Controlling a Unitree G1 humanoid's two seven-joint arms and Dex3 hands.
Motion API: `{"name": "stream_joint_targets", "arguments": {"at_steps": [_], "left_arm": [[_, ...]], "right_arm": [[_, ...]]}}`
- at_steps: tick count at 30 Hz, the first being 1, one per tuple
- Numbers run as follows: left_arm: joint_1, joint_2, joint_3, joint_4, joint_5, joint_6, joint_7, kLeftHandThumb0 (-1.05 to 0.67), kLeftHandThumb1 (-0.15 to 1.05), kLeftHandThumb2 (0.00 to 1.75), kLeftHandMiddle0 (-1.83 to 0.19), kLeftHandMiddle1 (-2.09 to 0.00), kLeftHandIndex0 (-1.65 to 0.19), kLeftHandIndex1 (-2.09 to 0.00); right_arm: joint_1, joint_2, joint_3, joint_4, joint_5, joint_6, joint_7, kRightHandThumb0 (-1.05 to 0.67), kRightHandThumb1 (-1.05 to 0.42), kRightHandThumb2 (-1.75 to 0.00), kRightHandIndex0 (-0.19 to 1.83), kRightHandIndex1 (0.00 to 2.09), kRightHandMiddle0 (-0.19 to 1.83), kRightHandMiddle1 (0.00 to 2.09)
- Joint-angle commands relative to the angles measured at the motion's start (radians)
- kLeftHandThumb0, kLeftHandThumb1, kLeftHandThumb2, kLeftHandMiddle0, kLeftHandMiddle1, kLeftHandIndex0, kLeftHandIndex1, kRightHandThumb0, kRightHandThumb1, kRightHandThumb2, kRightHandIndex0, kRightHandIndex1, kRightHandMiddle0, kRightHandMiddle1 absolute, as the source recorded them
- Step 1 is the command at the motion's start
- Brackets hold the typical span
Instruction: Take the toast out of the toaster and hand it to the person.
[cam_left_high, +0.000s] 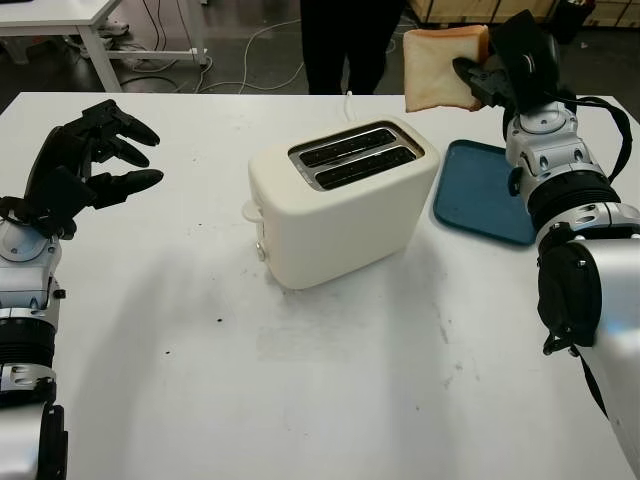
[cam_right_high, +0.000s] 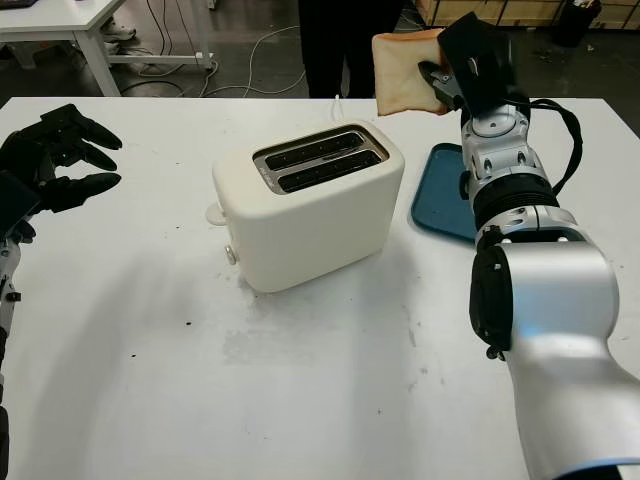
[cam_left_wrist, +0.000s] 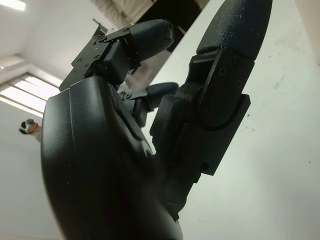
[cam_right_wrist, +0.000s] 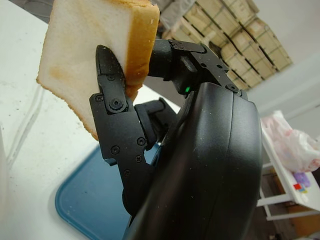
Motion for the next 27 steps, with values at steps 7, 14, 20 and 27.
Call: {"name": "stream_joint_targets", "arguments": {"at_steps": [7, 14, 20, 27], "left_arm": [[0.014, 0.001, 0.003, -0.005, 0.005, -0.005, 0.01, -1.05, 0.84, 0.0, -0.35, -1.47, -0.38, -1.35], [0.013, 0.003, 0.0, -0.005, 0.01, -0.008, 0.013, -1.05, 0.85, 0.0, -0.35, -1.47, -0.38, -1.35], [0.014, 0.001, 0.0, -0.007, 0.004, -0.003, 0.011, -1.05, 0.85, 0.0, -0.35, -1.48, -0.37, -1.36], [0.011, -0.002, 0.004, -0.003, -0.008, 0.004, 0.004, -1.05, 0.84, 0.0, -0.35, -1.48, -0.38, -1.37]], "right_arm": [[0.012, 0.003, 0.014, 0.004, -0.006, 0.002, -0.002, -0.33, -0.92, -0.15, 0.87, 1.75, 0.42, 1.75], [0.017, 0.003, 0.016, 0.004, -0.002, -0.012, -0.003, -0.33, -0.92, -0.14, 0.91, 1.75, 0.57, 1.75], [0.018, 0.007, 0.014, 0.005, 0.0, -0.011, -0.015, -0.31, -0.92, -0.12, 0.9, 1.75, 0.48, 1.75], [0.018, 0.005, 0.024, 0.004, -0.009, -0.015, -0.016, -0.32, -0.92, -0.11, 0.92, 1.75, 0.52, 1.75]]}}
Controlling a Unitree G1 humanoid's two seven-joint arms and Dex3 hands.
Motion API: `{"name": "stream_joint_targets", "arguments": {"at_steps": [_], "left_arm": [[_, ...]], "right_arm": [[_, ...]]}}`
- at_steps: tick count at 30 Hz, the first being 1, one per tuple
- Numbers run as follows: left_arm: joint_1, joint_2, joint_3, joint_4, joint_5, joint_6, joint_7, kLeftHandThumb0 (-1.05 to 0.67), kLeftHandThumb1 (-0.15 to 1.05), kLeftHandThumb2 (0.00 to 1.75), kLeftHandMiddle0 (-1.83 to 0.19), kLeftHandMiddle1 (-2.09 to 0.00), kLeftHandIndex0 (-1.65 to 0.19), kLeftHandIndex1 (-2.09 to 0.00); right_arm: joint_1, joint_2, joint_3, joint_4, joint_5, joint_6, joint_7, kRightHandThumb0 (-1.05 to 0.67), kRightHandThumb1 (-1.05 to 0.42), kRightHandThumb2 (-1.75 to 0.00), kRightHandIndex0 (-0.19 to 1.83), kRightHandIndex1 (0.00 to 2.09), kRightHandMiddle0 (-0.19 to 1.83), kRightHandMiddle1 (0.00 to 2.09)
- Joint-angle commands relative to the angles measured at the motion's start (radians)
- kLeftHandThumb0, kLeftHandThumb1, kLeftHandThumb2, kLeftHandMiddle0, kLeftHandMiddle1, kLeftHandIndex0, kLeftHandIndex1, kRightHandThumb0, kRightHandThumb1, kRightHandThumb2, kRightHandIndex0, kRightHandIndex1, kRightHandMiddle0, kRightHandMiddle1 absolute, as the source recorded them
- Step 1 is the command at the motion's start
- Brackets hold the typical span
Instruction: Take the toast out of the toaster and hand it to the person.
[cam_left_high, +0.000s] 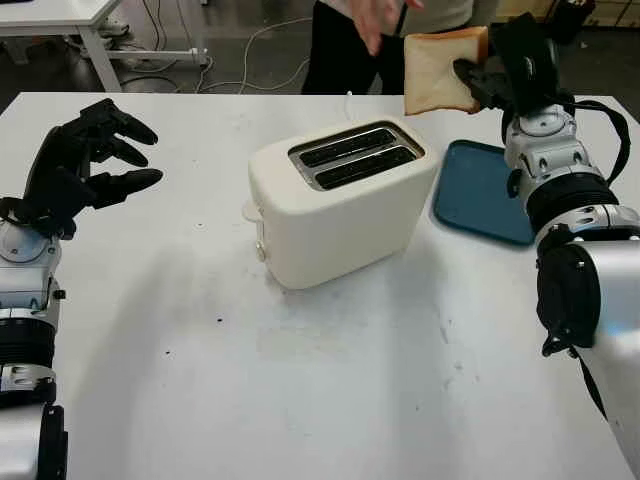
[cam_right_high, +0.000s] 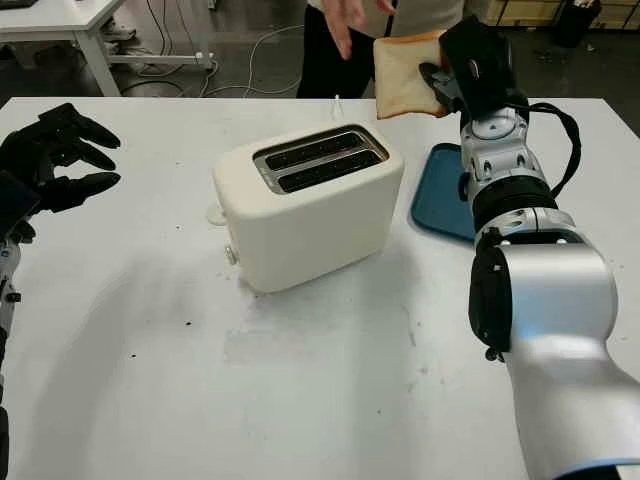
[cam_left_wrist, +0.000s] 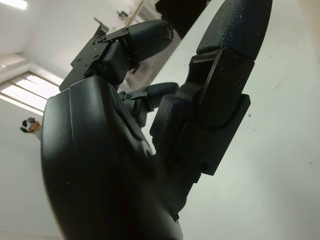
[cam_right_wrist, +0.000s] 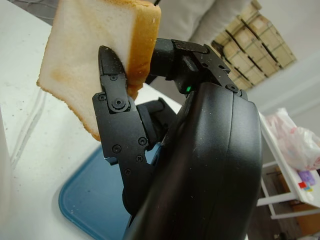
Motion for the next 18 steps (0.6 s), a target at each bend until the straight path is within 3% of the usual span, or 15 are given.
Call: {"name": "stream_joint_targets", "arguments": {"at_steps": [1, 4, 18], "left_arm": [[0.01, -0.003, 0.005, -0.004, -0.011, 0.006, -0.007, -1.05, 0.83, 0.0, -0.35, -1.48, -0.38, -1.36], [0.01, -0.002, 0.005, -0.002, -0.009, -0.005, -0.007, -1.05, 0.83, 0.0, -0.34, -1.48, -0.38, -1.35], [0.013, 0.002, 0.002, -0.008, 0.004, -0.003, 0.002, -1.05, 0.84, 0.0, -0.35, -1.47, -0.39, -1.34]], "right_arm": [[0.012, 0.002, 0.008, 0.004, -0.01, -0.015, -0.009, -0.32, -0.92, -0.11, 0.91, 1.75, 0.48, 1.75], [0.007, 0.004, 0.0, 0.005, -0.002, 0.005, -0.009, -0.32, -0.92, -0.14, 0.89, 1.75, 0.42, 1.75], [0.008, 0.006, 0.005, 0.003, -0.009, -0.009, -0.003, -0.32, -0.92, -0.14, 0.9, 1.75, 0.51, 1.75]]}}
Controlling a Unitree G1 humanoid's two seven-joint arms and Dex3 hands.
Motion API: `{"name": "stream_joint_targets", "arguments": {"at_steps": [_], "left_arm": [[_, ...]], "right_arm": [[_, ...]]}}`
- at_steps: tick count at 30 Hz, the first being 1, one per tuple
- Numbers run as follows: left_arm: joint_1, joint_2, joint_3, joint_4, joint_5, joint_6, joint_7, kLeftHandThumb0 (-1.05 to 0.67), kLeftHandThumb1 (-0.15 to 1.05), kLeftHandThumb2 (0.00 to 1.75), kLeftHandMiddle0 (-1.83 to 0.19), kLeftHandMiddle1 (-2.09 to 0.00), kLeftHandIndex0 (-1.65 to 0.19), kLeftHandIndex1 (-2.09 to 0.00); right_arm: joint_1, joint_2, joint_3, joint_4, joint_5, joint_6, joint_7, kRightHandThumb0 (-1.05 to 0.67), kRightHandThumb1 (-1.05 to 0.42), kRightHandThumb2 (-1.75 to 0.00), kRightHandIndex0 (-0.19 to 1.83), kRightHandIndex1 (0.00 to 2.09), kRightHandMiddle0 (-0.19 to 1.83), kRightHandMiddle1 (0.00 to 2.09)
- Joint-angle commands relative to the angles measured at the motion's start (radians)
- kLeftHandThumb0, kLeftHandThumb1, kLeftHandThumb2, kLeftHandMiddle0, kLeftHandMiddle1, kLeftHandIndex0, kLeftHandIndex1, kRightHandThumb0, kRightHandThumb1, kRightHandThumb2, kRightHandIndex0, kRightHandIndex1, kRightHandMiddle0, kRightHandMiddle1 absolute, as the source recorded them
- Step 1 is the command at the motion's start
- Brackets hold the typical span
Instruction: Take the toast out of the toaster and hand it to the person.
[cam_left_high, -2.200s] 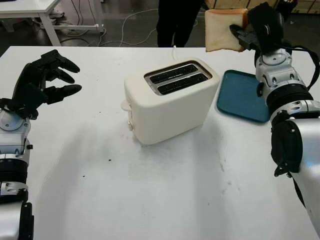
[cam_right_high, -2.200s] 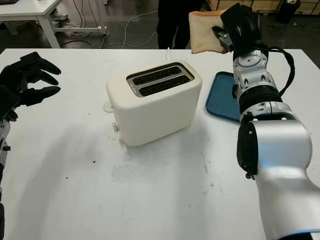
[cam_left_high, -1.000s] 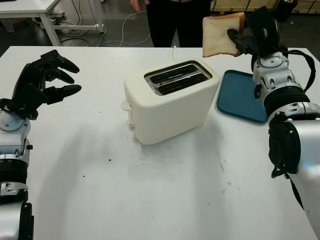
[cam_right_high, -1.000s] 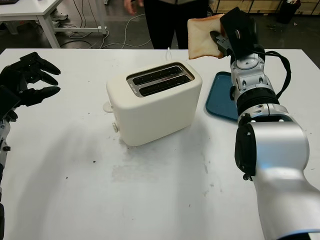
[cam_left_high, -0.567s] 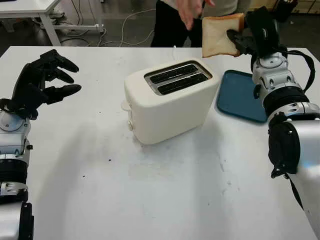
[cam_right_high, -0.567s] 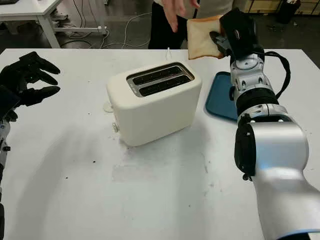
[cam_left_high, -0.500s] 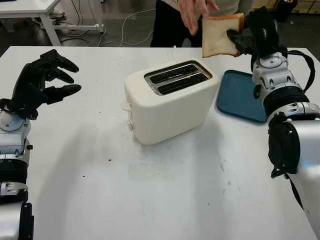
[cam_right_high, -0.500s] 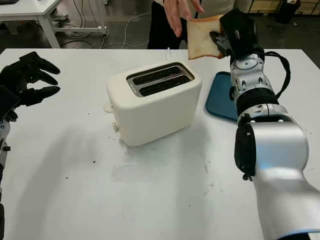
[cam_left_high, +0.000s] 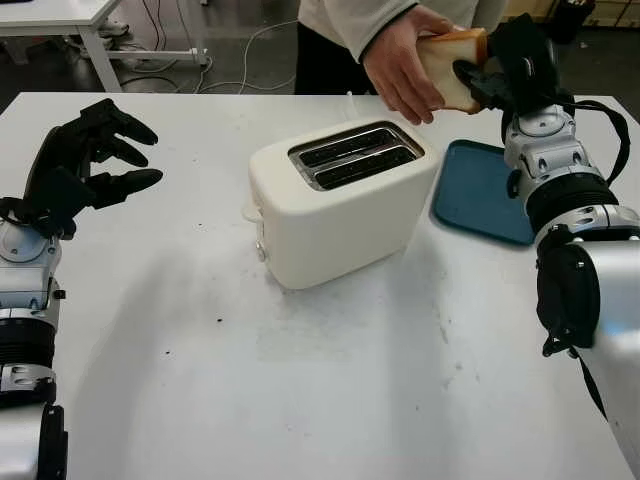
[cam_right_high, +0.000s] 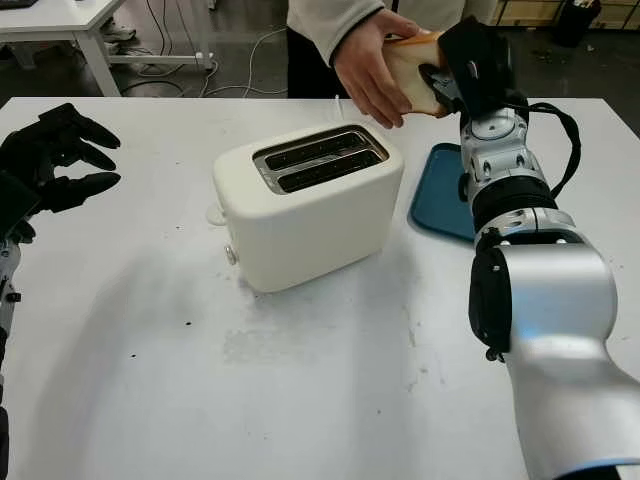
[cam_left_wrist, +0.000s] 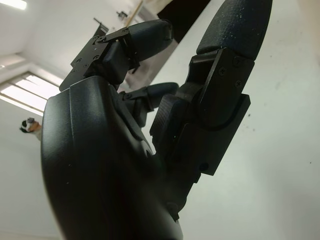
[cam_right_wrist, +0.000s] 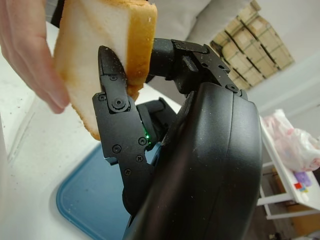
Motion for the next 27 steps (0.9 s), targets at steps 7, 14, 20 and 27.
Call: {"name": "stream_joint_targets", "arguments": {"at_steps": [7, 14, 20, 27], "left_arm": [[0.011, 0.001, 0.002, -0.001, 0.001, -0.013, 0.001, -1.05, 0.85, 0.01, -0.34, -1.48, -0.37, -1.36], [0.012, -0.002, 0.004, -0.009, -0.002, 0.0, 0.004, -1.05, 0.83, 0.0, -0.35, -1.48, -0.39, -1.35], [0.007, -0.004, 0.007, 0.0, -0.016, -0.007, -0.012, -1.05, 0.83, 0.0, -0.35, -1.47, -0.39, -1.34], [0.005, -0.009, 0.011, -0.006, -0.022, 0.004, -0.016, -1.05, 0.82, 0.0, -0.35, -1.45, -0.4, -1.32]], "right_arm": [[0.012, 0.004, -0.006, 0.002, 0.005, -0.02, 0.009, -0.34, -0.92, -0.13, 0.91, 1.75, 0.47, 1.75], [0.007, 0.003, -0.002, 0.003, -0.001, -0.008, 0.016, -0.34, -0.92, -0.14, 0.94, 1.75, 0.6, 1.75], [0.007, 0.002, 0.011, 0.001, -0.014, -0.014, 0.019, -0.34, -0.92, -0.18, 0.91, 1.75, 0.55, 1.75], [0.007, 0.0, 0.024, -0.002, -0.017, -0.032, 0.03, -0.33, -0.92, -0.19, 0.94, 1.75, 0.61, 1.75]]}}
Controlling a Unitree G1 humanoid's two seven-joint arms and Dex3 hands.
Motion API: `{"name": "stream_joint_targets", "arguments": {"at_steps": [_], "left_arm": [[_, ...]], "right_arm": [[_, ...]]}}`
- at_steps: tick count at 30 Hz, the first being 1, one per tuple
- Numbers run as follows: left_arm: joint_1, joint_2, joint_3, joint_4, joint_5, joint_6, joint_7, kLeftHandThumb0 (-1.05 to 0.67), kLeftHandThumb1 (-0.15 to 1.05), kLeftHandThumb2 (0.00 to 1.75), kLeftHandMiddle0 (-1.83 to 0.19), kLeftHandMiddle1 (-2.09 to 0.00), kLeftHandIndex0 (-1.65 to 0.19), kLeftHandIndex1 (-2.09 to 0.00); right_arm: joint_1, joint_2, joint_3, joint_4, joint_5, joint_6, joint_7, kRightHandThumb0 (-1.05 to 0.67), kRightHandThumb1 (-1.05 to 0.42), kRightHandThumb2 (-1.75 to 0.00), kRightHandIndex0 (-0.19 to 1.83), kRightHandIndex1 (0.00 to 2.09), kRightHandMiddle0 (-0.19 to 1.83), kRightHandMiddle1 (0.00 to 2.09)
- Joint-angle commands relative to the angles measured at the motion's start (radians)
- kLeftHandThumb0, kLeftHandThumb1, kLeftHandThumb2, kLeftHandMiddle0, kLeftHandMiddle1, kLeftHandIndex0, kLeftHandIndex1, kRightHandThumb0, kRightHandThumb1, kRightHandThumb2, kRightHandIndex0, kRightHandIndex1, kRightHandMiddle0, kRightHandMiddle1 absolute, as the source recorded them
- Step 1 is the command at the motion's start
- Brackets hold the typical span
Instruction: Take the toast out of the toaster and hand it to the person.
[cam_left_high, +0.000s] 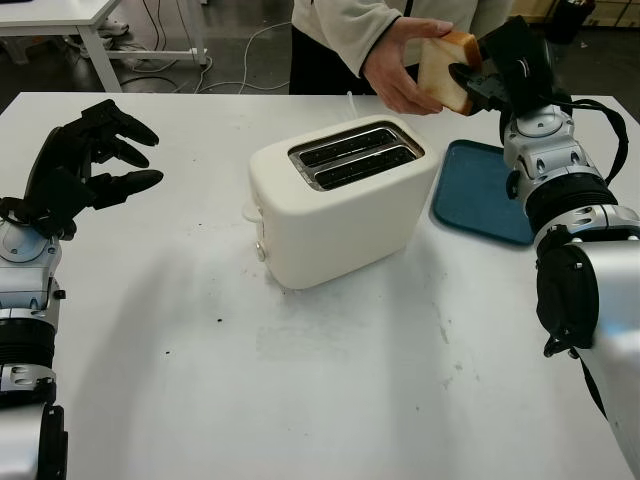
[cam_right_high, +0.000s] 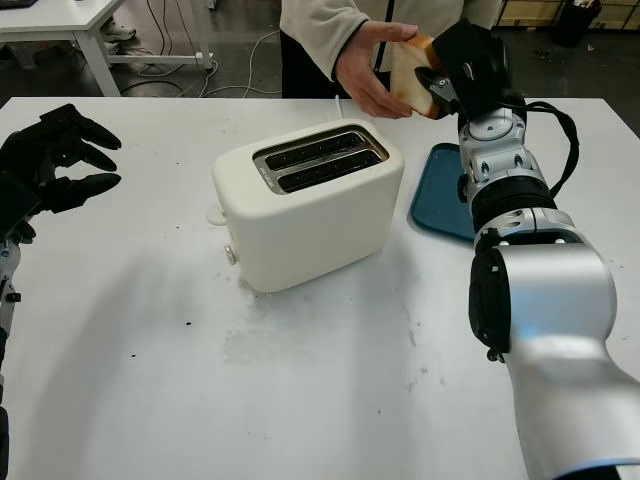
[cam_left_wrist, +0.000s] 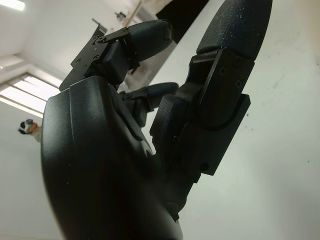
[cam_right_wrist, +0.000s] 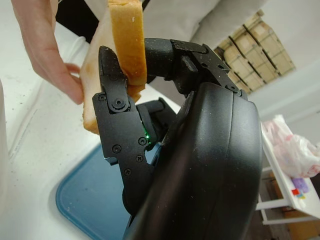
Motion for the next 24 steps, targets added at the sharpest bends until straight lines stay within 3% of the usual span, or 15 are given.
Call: {"name": "stream_joint_targets", "arguments": {"at_steps": [1, 9, 12, 15, 17, 20, 24], "left_arm": [[0.005, -0.008, 0.009, -0.005, -0.016, 0.001, -0.002, -1.05, 0.83, 0.0, -0.35, -1.45, -0.41, -1.32], [0.005, -0.003, 0.006, -0.001, -0.006, -0.012, 0.001, -1.05, 0.84, 0.0, -0.35, -1.46, -0.4, -1.31], [0.007, -0.004, 0.009, -0.004, -0.013, -0.008, -0.001, -1.05, 0.83, 0.0, -0.35, -1.46, -0.4, -1.32], [0.009, -0.001, 0.008, -0.01, -0.006, -0.005, 0.004, -1.05, 0.84, 0.0, -0.35, -1.47, -0.39, -1.33], [0.01, 0.0, 0.008, -0.01, -0.004, -0.002, 0.005, -1.05, 0.84, 0.0, -0.35, -1.48, -0.39, -1.34], [0.011, 0.003, 0.007, -0.008, 0.003, -0.007, 0.01, -1.05, 0.85, 0.01, -0.34, -1.48, -0.38, -1.35], [0.011, 0.002, 0.009, -0.005, -0.004, -0.005, 0.004, -1.05, 0.84, 0.0, -0.34, -1.48, -0.38, -1.35]], "right_arm": [[0.007, -0.001, 0.005, -0.001, -0.006, -0.027, 0.007, -0.33, -0.92, -0.18, 0.95, 1.75, 0.62, 1.75], [-0.001, -0.008, 0.015, 0.001, -0.007, 0.008, 0.032, -0.38, -0.92, -0.23, 0.9, 1.75, 0.51, 1.75], [0.007, -0.017, 0.024, -0.004, -0.013, -0.025, 0.063, -0.38, -0.92, -0.26, 0.96, 1.75, 0.64, 1.75], [0.008, -0.029, 0.039, -0.008, -0.025, -0.027, 0.085, -0.48, -0.92, -0.19, 0.98, 1.75, 0.75, 1.71], [0.012, -0.036, 0.06, -0.012, -0.043, -0.035, 0.082, -0.57, -0.92, -0.11, 0.92, 1.7, 0.76, 1.52], [0.034, -0.043, 0.068, -0.025, -0.048, -0.081, 0.089, -0.66, -0.9, -0.02, 0.83, 1.39, 0.75, 1.07], [0.068, -0.05, 0.056, -0.053, -0.024, -0.132, 0.139, -0.54, -0.85, 0.0, 0.68, 0.86, 0.78, 0.48]]}}
